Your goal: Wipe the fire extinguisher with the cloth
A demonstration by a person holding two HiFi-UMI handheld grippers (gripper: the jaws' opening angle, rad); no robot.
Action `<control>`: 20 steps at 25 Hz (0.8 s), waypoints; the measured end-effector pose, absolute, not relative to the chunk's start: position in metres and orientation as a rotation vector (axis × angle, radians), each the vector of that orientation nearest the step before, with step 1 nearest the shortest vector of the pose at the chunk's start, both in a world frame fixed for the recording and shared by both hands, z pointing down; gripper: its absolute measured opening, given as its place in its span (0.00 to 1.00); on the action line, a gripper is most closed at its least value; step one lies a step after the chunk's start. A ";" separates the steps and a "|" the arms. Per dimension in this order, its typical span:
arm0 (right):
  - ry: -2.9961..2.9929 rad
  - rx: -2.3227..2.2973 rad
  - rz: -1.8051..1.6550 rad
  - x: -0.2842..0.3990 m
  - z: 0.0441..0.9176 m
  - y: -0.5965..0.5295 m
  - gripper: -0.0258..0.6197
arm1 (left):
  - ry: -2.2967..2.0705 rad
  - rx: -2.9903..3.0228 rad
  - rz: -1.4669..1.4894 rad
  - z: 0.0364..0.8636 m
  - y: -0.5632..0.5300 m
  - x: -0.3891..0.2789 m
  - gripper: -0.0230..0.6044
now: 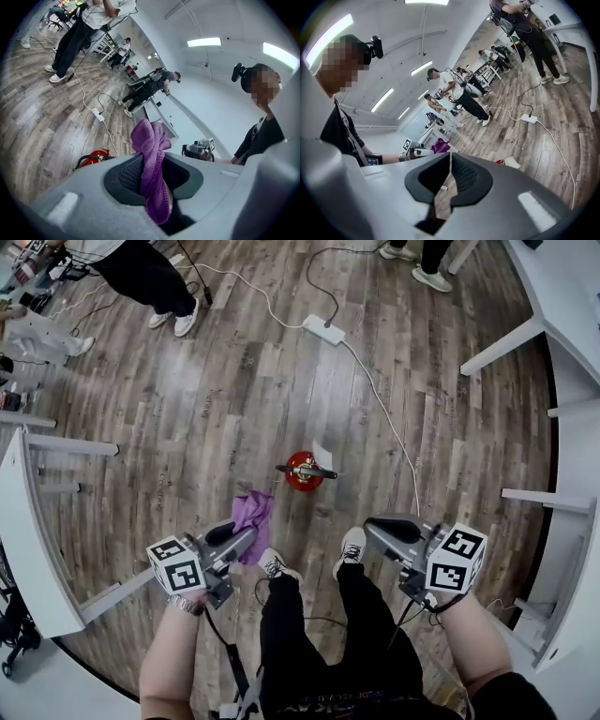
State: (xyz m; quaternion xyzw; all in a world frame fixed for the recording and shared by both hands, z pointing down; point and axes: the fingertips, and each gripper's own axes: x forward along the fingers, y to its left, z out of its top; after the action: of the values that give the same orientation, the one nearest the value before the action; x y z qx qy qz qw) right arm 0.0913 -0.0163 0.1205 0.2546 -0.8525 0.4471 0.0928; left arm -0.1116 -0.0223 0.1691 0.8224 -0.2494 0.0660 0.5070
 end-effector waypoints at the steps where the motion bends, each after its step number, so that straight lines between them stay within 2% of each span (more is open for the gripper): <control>1: -2.530 0.753 1.318 0.091 0.131 -0.019 0.07 | -0.585 1.999 0.182 0.183 -0.030 -0.111 0.19; 14: -2.604 0.810 1.105 0.098 0.307 -0.052 0.06 | -0.170 2.125 0.345 0.375 -0.134 -0.086 0.18; 20: -2.660 0.701 0.863 0.087 0.373 -0.055 0.06 | 0.079 2.187 0.433 0.437 -0.167 -0.066 0.19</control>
State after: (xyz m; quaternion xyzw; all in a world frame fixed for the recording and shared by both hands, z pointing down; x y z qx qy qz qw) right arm 0.0867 -0.0549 0.3731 0.2412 -0.9149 0.2969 0.1289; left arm -0.0665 -0.1669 0.4369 0.8804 0.0320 0.1744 0.4398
